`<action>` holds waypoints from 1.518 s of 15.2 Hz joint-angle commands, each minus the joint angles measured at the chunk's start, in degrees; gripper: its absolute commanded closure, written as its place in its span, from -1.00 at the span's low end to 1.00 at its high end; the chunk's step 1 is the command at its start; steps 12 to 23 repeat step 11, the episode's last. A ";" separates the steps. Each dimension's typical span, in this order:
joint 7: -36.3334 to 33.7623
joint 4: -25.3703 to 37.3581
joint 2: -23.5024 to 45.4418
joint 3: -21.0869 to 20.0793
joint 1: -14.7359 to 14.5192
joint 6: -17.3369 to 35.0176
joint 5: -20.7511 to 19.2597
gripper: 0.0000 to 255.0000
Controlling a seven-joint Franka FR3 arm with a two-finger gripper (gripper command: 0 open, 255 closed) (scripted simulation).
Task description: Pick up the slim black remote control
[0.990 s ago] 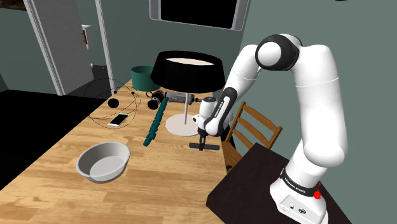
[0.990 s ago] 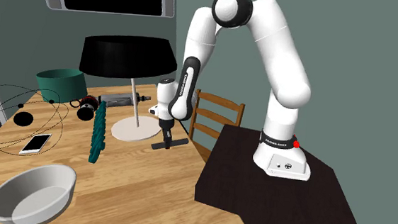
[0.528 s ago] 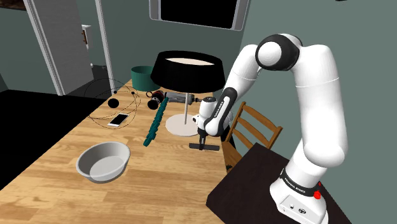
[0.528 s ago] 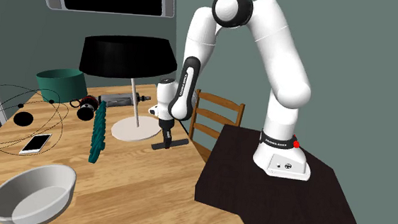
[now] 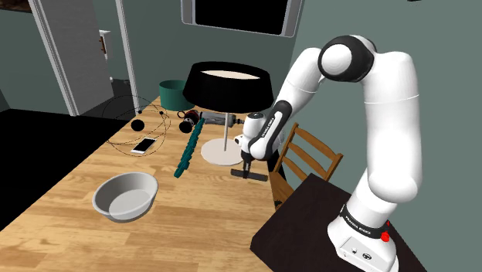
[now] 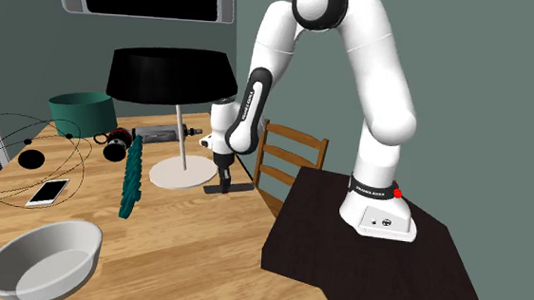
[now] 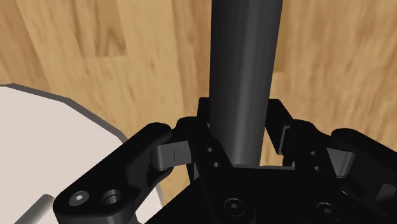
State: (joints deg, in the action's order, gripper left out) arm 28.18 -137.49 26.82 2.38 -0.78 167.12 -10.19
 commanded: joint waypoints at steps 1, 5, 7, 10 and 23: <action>0.07 -0.53 -1.97 -0.23 0.04 -1.17 0.16 1.00; 0.61 -1.36 -5.41 -0.77 0.48 -3.79 0.60 1.00; 0.90 -1.70 -7.11 -1.04 0.69 -5.15 0.86 1.00; 1.23 -2.02 -8.92 -1.33 0.91 -6.64 1.16 1.00; 1.22 -2.01 -8.91 -1.33 0.91 -6.64 1.15 1.00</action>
